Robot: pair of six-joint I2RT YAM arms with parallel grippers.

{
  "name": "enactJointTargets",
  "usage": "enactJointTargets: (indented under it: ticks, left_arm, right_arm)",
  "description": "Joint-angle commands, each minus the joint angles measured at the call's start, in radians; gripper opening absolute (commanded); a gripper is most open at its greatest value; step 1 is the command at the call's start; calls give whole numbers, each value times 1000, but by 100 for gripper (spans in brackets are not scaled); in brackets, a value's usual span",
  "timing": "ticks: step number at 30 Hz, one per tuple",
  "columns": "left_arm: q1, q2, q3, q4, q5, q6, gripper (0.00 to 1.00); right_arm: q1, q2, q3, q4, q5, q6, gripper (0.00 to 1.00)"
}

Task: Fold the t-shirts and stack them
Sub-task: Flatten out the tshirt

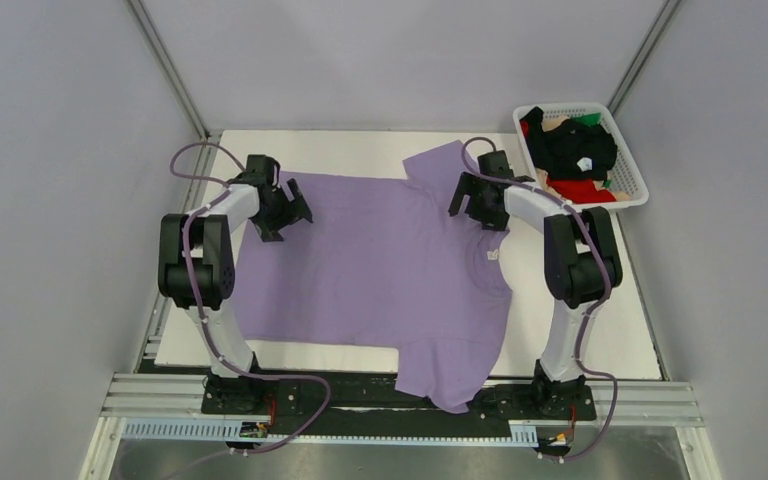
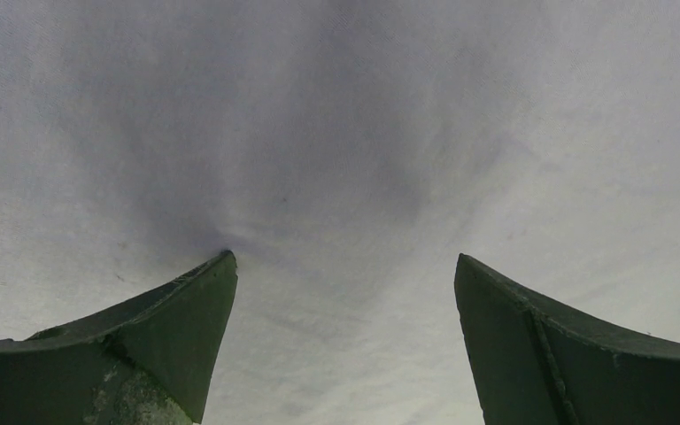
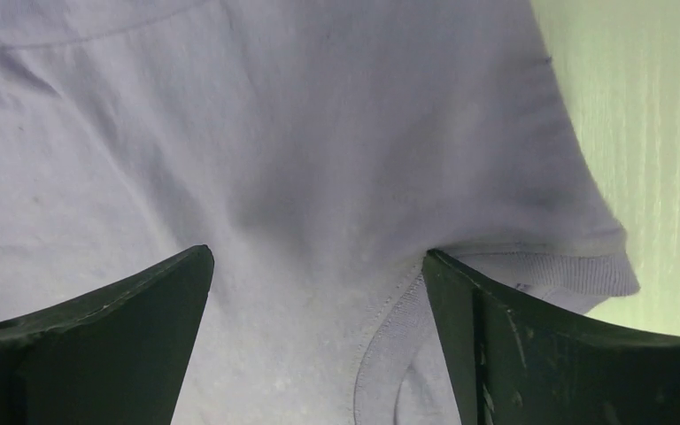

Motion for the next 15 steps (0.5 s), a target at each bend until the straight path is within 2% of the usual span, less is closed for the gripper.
enactJointTargets:
  ticks: [1,10,15]
  left_arm:
    - [4,75,59,-1,-22,-10,100]
    - [18,228,251,-57,-50,-19,100]
    - [19,299,376,-84,-32,-16,100]
  right_arm:
    - [-42,102,85,-12,6,-21,100]
    - [-114,327,361,-55,-95,-26,100]
    - [-131,428,546,-103,-77,-22,100]
